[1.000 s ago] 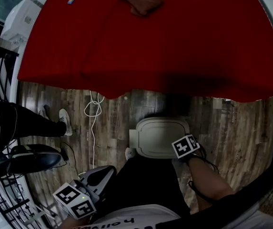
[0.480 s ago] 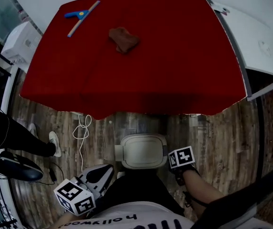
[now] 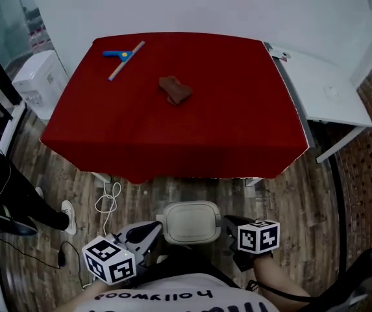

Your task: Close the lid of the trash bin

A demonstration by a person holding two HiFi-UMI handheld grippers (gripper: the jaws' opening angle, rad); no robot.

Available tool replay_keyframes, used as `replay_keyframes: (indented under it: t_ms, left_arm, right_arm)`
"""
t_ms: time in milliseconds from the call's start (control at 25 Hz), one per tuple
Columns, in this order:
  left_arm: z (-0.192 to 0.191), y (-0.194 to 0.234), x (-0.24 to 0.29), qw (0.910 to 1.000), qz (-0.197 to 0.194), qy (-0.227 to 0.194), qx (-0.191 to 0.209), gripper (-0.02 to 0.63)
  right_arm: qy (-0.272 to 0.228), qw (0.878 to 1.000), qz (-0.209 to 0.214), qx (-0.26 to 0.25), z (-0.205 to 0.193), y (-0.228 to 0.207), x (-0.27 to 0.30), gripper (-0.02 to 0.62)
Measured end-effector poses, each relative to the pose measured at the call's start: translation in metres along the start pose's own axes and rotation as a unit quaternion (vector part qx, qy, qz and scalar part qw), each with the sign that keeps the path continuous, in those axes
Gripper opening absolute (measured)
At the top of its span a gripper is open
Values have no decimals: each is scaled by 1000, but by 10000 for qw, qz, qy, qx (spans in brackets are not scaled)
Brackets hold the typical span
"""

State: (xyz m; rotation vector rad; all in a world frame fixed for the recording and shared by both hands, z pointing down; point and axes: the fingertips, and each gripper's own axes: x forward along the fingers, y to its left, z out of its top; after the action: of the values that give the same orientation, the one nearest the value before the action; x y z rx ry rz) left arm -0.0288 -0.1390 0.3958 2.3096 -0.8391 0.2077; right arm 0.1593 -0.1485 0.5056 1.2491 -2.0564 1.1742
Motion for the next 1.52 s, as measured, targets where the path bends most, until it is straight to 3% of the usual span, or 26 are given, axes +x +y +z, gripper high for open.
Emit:
replay_keyframes:
  t_ms: [160,280,400,560,760,1000,1280,1520]
  left_arm:
    - [22,-10,-11,9993,-157,-259,206,8]
    - [41,-21,-20,9968,-360,-505,502,8]
    - [68,-33,-27,9913,-615,-666,955,8]
    - [110,-53,-39,9816,-767,-988,1442,8]
    - [123,-62,-39,9747,-748,-1124,1781,8]
    - [139,-51,-47,9711,-428,-1633,1686,8]
    - [148,-27,-49,9788,-192,-1603,1260,8]
    - [145,-19,-46,9803,-182,-1497,1279,8]
  right_arm:
    - [-1141,9919,266,-486,39,52,-42,9]
    - [-1987,9714,334,-1258,69,91,-79,9]
    - [-2377,9529,613,-1781,96,126,-110,9]
    - [-2709,9360,1059,-1982,128,161,-141,9]
    - [-2571,9319,542,-2499,133,154,-143,9]
    - [-2601,9340,439,-2407,140,146,-142,8]
    - [-2693,9317,220,-2426,157,137,-148,8]
    - [-2649,9357,301,-2310,158,133,-139,8]
